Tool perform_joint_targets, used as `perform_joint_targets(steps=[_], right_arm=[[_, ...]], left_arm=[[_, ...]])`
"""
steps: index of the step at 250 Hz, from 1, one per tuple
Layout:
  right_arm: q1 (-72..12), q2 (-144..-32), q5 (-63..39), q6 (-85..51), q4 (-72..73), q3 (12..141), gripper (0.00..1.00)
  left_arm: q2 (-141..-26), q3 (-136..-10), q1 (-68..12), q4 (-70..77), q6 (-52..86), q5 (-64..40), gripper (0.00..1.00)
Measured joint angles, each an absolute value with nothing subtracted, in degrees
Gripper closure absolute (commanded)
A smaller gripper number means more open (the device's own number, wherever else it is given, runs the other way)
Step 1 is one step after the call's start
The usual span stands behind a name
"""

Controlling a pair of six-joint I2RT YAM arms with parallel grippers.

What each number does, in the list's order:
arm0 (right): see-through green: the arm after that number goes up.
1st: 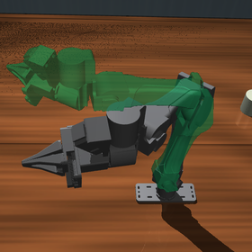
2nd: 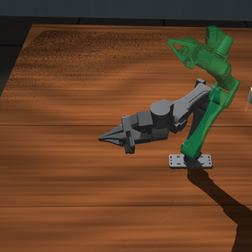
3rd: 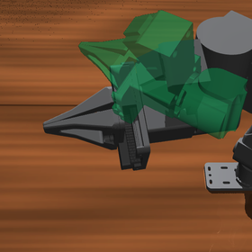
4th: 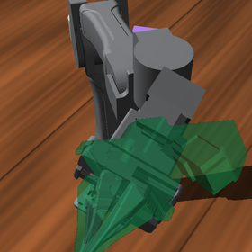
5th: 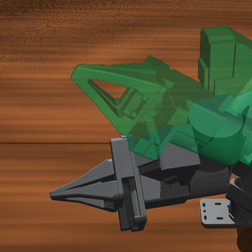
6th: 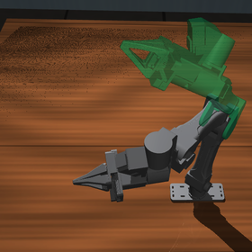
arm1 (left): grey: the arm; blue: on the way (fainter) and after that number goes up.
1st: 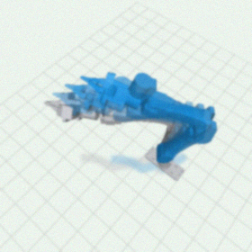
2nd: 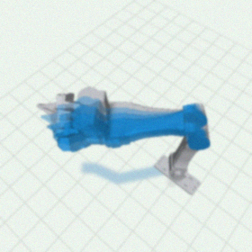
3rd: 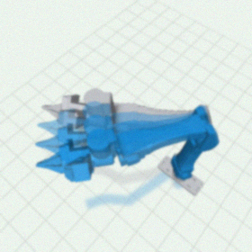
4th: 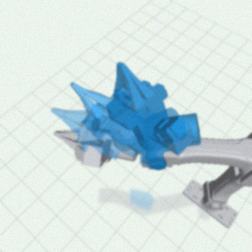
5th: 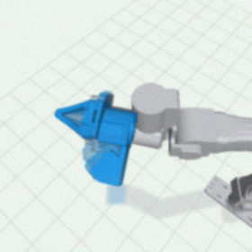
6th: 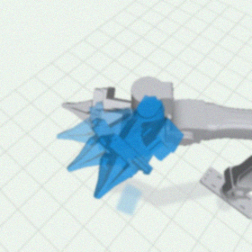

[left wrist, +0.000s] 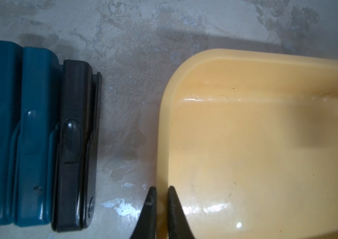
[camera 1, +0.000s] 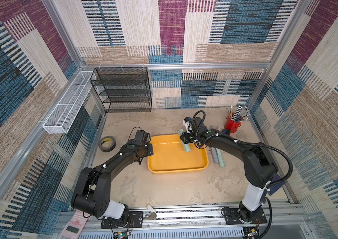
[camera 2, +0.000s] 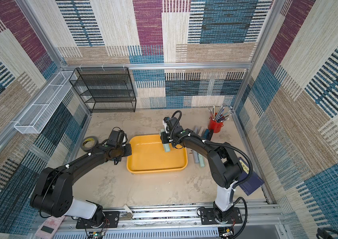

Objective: Put the pruning pliers into the storage box
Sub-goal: Place the pruning pliers in the storage box.

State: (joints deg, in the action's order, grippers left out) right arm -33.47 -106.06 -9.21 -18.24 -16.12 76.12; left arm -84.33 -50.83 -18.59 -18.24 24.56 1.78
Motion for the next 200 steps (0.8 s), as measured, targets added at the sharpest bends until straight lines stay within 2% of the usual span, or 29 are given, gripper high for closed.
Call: perform_joint_targets(steps=[96,200], right_arm=[[-41.21,-116.2,-11.38,-26.09,-11.38,80.01,0.79],[-44.75,-124.05,-10.37,-31.68,-9.72,86.63,0.78]], left_arm=[[-82.81,-49.15,-18.76,-17.8,25.34,3.31,0.92],[-82.06,-48.6,-18.85,-16.73,25.52,4.08,0.92]])
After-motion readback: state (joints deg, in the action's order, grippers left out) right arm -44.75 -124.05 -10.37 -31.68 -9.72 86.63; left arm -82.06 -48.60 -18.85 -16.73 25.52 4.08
